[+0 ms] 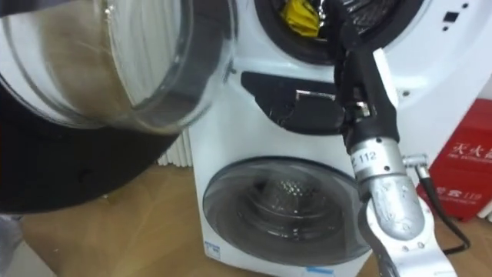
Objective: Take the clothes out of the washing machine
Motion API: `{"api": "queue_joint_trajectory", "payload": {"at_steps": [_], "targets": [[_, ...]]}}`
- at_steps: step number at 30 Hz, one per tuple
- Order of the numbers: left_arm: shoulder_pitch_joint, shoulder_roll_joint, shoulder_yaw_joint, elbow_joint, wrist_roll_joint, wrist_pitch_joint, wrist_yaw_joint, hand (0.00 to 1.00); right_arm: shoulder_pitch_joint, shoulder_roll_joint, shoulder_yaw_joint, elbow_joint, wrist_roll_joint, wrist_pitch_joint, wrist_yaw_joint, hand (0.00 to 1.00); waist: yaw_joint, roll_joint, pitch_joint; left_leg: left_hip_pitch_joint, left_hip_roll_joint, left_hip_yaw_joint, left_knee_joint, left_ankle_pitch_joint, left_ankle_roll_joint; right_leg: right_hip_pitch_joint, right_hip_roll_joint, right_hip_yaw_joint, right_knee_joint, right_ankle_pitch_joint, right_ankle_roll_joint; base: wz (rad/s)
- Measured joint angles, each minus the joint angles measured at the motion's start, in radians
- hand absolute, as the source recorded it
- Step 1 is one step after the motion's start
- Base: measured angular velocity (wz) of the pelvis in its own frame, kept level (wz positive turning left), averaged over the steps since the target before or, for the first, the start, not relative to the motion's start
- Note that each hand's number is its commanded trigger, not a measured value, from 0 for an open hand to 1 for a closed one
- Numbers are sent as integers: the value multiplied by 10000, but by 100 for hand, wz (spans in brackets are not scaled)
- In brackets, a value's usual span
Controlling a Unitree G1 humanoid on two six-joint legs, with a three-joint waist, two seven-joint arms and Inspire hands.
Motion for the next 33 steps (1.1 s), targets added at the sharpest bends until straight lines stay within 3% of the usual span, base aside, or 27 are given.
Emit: {"api": "queue_joint_trajectory", "payload": {"at_steps": [2, 3, 4, 5, 6, 8, 13, 16, 18, 20, 25, 29, 33], "targets": [[5, 35, 0, 73, -2, -1, 24, 0, 0, -5, -3, 2, 6, 81, -12, 0, -44, 134, 61, 162, 127, -208, -116, 3, -4, -280, 633, 60, -737, -116, -170, -12], [71, 39, -8, 73, -5, 18, 25, 0, -1, -31, -21, -4, 0, 92, -62, 0, -152, 95, 37, 347, 110, -252, -222, 2, -5, -374, 904, 156, -1419, 37, -276, 11], [103, 32, -19, 71, -2, 29, 25, 0, -9, -43, -23, -6, -5, 95, -114, 0, -199, 77, 25, 449, 81, -289, -260, -4, -7, -375, 1008, 233, -1763, 214, -334, 33], [199, 6, -6, 54, 36, 49, 27, 0, -11, -55, -27, -12, -108, 95, -195, 0, -344, 68, 7, 680, 49, -410, -389, -21, -14, -314, 1186, 341, -2108, 813, -521, 37], [329, -12, 55, 45, 96, 55, 104, 0, -14, -78, -48, -15, -209, 93, -213, 0, -371, -14, -62, 888, 19, -464, -620, -55, -70, -261, 1300, 445, -2213, 1555, -647, 33], [521, -109, 106, 39, 110, 87, 195, 0, -79, -134, -101, -20, -211, 99, -211, 0, -335, 115, -184, 1194, 160, -493, -884, -91, -147, 78, 1469, 421, -2469, 1612, -701, 4], [779, -159, 153, 67, 299, 314, 196, 0, -394, -287, -590, -117, -205, 99, -477, 0, -333, 153, -170, 1587, 375, -570, -1284, -87, -293, 467, 1695, 340, -2798, 1616, -782, 1], [836, -166, 426, 60, 301, 410, 184, 0, -395, -406, -917, -187, 41, 99, -536, 0, -349, 32, -172, 1750, 460, -574, -1456, -82, -347, 589, 1792, 324, -2900, 1584, -829, 0], [788, -170, 478, 39, 302, 414, 171, 0, -409, -505, -1008, -335, 137, 89, -573, 0, -374, -73, -98, 1857, 488, -597, -1511, -101, -382, 793, 1882, 323, -3148, 1581, -847, 0], [788, -182, 477, -37, 307, 418, 172, 0, -528, -536, -1029, -340, 155, 85, -571, 0, -457, -130, -101, 1843, 510, -609, -1570, -124, -404, 820, 1947, 313, -3278, 1602, -878, 0], [817, -218, 476, -527, 588, 506, 186, 0, -951, -806, -1350, -356, 256, 85, -588, 0, -657, -258, -135, 1853, 579, -653, -1575, -130, -417, 822, 1981, 269, -3304, 1608, -888, 1], [839, -286, 472, -846, 774, 502, 217, 0, -1055, -1099, -1587, -357, 229, 85, -592, 0, -671, -259, -136, 1862, 596, -616, -1596, -129, -417, 822, 2011, 241, -3320, 1607, -888, 0], [905, -286, 472, -841, 768, 508, 326, 0, -1055, -1121, -1589, -355, 226, 89, -585, 0, -726, -223, -113, 1871, 589, -560, -1608, -129, -417, 946, 1978, 111, -3547, 1608, -887, 1]]}}
